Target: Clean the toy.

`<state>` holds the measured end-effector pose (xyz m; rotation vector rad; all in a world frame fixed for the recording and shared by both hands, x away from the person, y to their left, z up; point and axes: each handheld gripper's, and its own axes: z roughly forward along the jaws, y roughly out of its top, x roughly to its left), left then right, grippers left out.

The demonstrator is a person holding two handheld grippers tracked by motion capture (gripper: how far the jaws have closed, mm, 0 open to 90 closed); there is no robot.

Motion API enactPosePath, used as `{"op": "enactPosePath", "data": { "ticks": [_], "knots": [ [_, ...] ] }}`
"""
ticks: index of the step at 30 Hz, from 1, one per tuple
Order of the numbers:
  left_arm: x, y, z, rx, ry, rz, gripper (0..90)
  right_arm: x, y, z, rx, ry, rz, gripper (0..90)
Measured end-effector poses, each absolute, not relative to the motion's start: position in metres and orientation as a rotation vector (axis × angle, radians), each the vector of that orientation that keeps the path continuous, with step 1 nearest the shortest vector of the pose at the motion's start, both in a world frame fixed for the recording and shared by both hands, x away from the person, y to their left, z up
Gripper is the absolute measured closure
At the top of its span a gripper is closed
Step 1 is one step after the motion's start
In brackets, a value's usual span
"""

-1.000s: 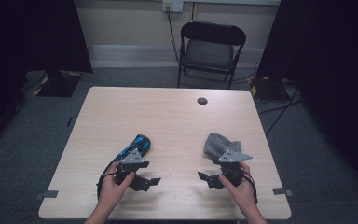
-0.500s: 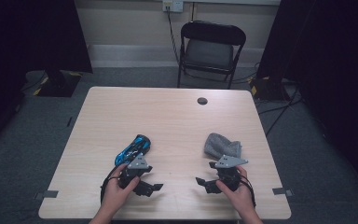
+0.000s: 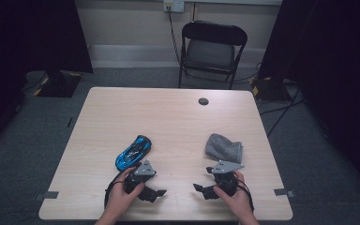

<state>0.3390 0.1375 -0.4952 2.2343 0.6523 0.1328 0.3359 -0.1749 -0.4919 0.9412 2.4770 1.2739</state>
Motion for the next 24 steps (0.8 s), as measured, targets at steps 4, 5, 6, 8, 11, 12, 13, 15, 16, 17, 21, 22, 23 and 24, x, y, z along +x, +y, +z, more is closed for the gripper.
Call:
{"op": "enactPosePath", "data": {
  "ticks": [4, 5, 6, 8, 11, 12, 13, 15, 16, 17, 21, 22, 23, 24],
  "knots": [
    [0.3371, 0.1368, -0.4968, 2.249, 0.615, 0.165, 15.5, 0.3347, -0.1726, -0.4967, 0.920, 2.494, 1.251, 14.8],
    [0.3360, 0.1363, -0.4975, 2.266, 0.581, 0.191, 15.3, 0.3344, -0.1719, -0.4979, 0.904, 2.501, 1.238, 14.8],
    [0.3352, 0.1356, -0.4984, 2.267, 0.567, 0.204, 14.9, 0.3341, -0.1714, -0.4984, 0.898, 2.506, 1.222, 14.9],
    [0.3343, 0.1352, -0.4989, 2.282, 0.543, 0.216, 13.9, 0.3335, -0.1699, -0.4994, 0.875, 2.521, 1.191, 15.1],
    [0.3340, 0.1367, -0.5006, 2.267, 0.528, 0.212, 12.6, 0.3327, -0.1673, -0.4999, 0.854, 2.537, 1.162, 15.4],
    [0.3340, 0.1373, -0.5011, 2.266, 0.521, 0.213, 12.1, 0.3327, -0.1664, -0.5005, 0.838, 2.550, 1.142, 15.1],
    [0.3340, 0.1373, -0.5011, 2.266, 0.521, 0.213, 11.8, 0.3323, -0.1656, -0.5006, 0.825, 2.550, 1.131, 14.9],
    [0.3339, 0.1373, -0.5011, 2.266, 0.522, 0.213, 11.8, 0.3319, -0.1648, -0.5007, 0.816, 2.550, 1.121, 14.5],
    [0.3337, 0.1368, -0.5012, 2.265, 0.522, 0.211, 11.4, 0.3320, -0.1649, -0.5007, 0.817, 2.551, 1.122, 14.6],
    [0.3335, 0.1365, -0.5014, 2.263, 0.524, 0.210, 11.0, 0.3322, -0.1650, -0.5007, 0.816, 2.552, 1.124, 14.7],
    [0.3335, 0.1363, -0.5015, 2.263, 0.523, 0.208, 10.6, 0.3321, -0.1650, -0.5008, 0.813, 2.552, 1.122, 14.5],
    [0.3335, 0.1363, -0.5015, 2.263, 0.523, 0.208, 10.2, 0.3321, -0.1650, -0.5008, 0.814, 2.552, 1.122, 14.5],
    [0.3335, 0.1359, -0.5016, 2.267, 0.515, 0.205, 9.6, 0.3321, -0.1650, -0.5008, 0.814, 2.552, 1.123, 14.5],
    [0.3335, 0.1359, -0.5016, 2.267, 0.515, 0.205, 9.0, 0.3321, -0.1650, -0.5008, 0.815, 2.552, 1.124, 14.5]
  ]
}}
